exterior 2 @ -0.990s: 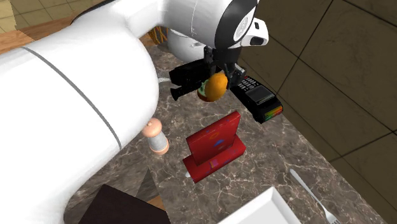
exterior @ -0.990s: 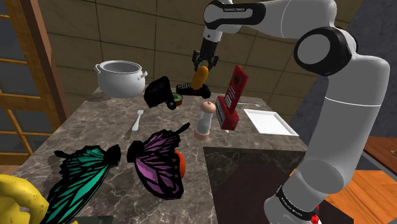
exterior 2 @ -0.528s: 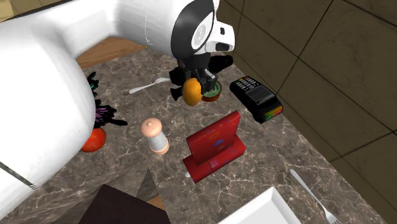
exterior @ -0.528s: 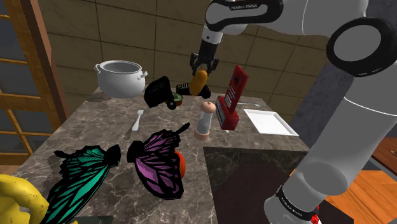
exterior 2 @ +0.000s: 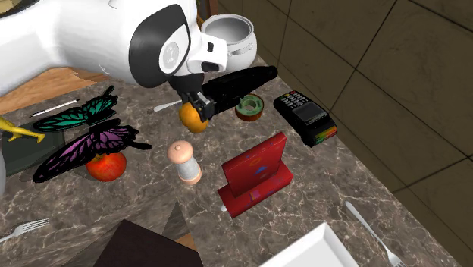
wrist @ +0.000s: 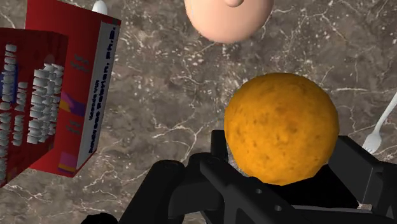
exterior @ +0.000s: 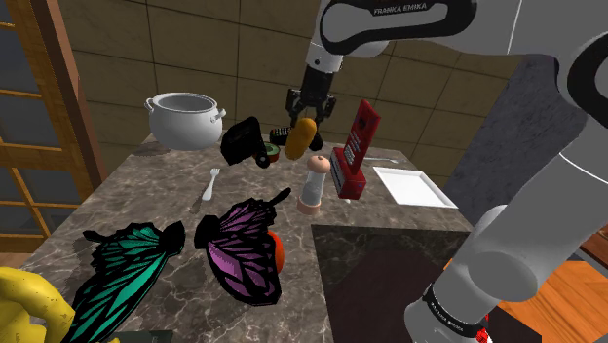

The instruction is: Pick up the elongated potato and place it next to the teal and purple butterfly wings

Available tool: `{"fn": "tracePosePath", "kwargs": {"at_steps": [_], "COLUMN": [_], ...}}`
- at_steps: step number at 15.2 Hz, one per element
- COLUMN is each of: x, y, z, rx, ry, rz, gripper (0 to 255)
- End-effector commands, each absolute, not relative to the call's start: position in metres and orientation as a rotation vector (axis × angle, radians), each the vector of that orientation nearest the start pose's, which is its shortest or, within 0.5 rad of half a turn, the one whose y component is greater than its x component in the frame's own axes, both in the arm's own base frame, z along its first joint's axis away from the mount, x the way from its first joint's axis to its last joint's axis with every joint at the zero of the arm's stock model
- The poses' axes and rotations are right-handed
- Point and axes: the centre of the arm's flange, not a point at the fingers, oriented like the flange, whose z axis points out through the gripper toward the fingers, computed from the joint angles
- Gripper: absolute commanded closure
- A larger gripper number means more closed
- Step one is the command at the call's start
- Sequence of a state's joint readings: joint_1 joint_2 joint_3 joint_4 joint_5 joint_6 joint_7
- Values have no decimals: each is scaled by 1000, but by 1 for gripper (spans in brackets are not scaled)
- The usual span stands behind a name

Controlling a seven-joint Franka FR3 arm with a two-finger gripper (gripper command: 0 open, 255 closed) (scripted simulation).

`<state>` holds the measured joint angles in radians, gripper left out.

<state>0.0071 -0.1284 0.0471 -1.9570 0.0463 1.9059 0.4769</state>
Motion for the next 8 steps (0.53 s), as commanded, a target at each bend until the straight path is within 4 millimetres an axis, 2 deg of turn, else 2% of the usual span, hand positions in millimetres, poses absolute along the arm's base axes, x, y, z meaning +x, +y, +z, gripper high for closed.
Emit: {"fn": "tracePosePath", "kwargs": {"at_steps": [1, 8], "x": [510, 454], "y": [57, 130], "z": [538, 538], "rx": [-3010, -3010], "ry": [669, 669], "rz": [-100, -100], "gripper": [255, 255]}}
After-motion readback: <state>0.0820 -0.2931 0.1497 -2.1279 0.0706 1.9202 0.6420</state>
